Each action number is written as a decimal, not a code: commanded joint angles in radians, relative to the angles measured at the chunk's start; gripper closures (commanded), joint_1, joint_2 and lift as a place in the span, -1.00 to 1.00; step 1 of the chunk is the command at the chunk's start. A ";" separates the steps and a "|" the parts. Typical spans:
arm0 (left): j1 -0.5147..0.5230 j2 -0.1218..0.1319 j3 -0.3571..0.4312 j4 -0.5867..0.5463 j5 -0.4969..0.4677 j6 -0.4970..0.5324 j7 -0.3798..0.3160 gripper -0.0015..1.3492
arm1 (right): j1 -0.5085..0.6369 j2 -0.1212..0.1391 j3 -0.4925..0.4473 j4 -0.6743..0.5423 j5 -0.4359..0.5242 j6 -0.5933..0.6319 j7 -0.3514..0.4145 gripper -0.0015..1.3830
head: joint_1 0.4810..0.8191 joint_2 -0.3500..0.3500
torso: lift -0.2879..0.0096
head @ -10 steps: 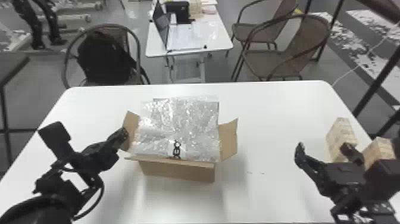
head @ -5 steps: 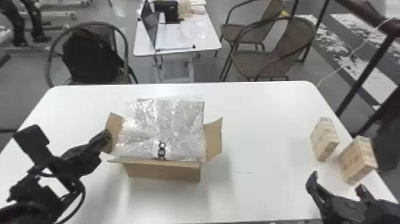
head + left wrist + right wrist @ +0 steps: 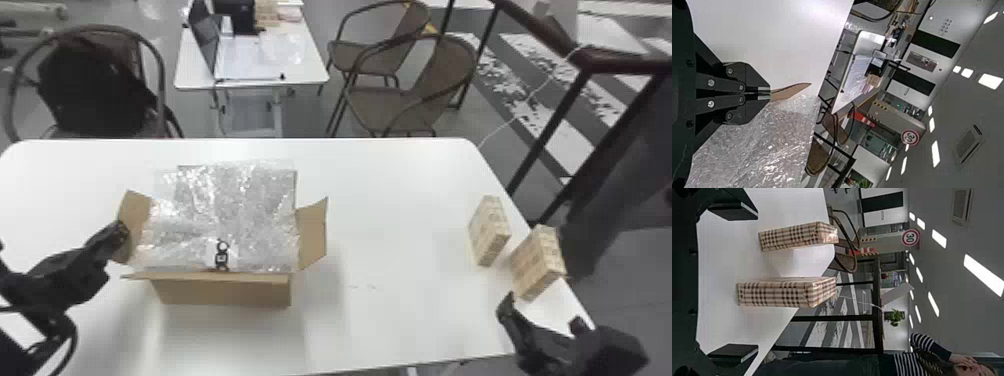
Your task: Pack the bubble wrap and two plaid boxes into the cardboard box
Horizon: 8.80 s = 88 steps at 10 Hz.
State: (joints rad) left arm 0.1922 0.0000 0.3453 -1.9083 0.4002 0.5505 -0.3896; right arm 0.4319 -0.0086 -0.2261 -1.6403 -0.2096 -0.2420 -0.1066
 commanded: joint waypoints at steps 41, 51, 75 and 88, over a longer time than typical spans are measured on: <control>-0.020 -0.003 -0.022 0.014 -0.031 -0.015 -0.005 0.81 | -0.799 -0.119 0.728 0.227 -0.194 0.635 0.863 0.34 | 0.27 1.00 | 0.21; -0.019 -0.003 -0.022 0.017 -0.026 -0.026 -0.005 0.81 | -0.633 -0.111 0.419 -0.026 0.004 0.607 0.915 -0.79 | 0.27 0.96 | 0.21; 0.018 -0.003 0.003 0.008 0.005 -0.043 -0.011 0.81 | -0.367 -0.099 -0.018 0.309 0.168 0.033 0.249 -0.78 | 0.27 -0.26 | 0.21; 0.021 -0.003 0.007 0.008 0.006 -0.043 -0.017 0.81 | -0.418 -0.079 -0.010 0.427 0.144 -0.023 0.274 0.53 | 0.27 -0.22 | 0.21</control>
State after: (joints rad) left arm 0.2137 0.0000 0.3528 -1.9007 0.4066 0.5078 -0.4065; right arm 0.0012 -0.0896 -0.2362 -1.1966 -0.0568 -0.2655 0.1671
